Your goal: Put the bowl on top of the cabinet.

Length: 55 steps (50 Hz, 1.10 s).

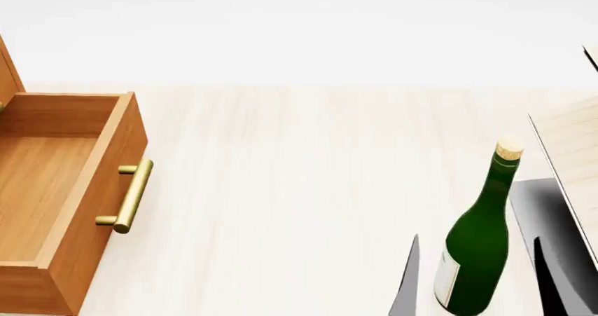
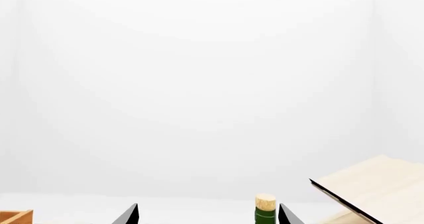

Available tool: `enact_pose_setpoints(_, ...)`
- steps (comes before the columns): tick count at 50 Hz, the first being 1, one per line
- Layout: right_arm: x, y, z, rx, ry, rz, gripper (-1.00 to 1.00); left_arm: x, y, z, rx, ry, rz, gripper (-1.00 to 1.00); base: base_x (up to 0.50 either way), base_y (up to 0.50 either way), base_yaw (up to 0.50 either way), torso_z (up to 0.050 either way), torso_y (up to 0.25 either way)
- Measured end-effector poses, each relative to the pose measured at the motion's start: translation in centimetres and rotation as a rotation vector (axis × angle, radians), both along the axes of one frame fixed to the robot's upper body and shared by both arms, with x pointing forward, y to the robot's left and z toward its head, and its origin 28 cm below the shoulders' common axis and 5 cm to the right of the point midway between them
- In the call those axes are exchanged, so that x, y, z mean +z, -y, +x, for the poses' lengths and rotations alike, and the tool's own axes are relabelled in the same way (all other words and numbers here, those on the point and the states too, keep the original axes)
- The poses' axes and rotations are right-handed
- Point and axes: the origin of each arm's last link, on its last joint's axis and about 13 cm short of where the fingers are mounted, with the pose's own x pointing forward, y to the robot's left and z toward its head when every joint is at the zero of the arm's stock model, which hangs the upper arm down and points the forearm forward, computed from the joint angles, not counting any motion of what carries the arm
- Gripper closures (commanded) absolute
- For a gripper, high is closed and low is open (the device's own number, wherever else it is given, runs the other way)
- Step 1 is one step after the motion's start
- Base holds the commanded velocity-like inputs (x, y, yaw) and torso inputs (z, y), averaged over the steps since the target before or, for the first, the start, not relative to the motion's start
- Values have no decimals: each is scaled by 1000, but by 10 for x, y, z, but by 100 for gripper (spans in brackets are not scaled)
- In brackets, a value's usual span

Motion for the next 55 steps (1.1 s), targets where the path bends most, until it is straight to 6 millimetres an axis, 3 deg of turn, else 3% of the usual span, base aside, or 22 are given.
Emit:
enact_pose_setpoints(14, -1, 0, 1, 0, -5, -3, -100, -10, -9, 11, 24, -132, -190, 100, 0, 0, 0, 0, 0)
enact_pose_setpoints(28, -3, 0, 2, 0, -11, -4, -100, -22, -1, 24, -76, -301, -368, 100, 0, 0, 0, 0, 0)
enact_pose_setpoints(41, -4, -1, 3, 3, -17, -8, -100, -41, -2, 32, -84, -388, -446, 100, 0, 0, 0, 0, 0)
enact_pose_setpoints(55, -5, -2, 3, 7, -20, -10, -100, -46, -8, 32, -4, -422, -475, 100, 0, 0, 0, 0, 0)
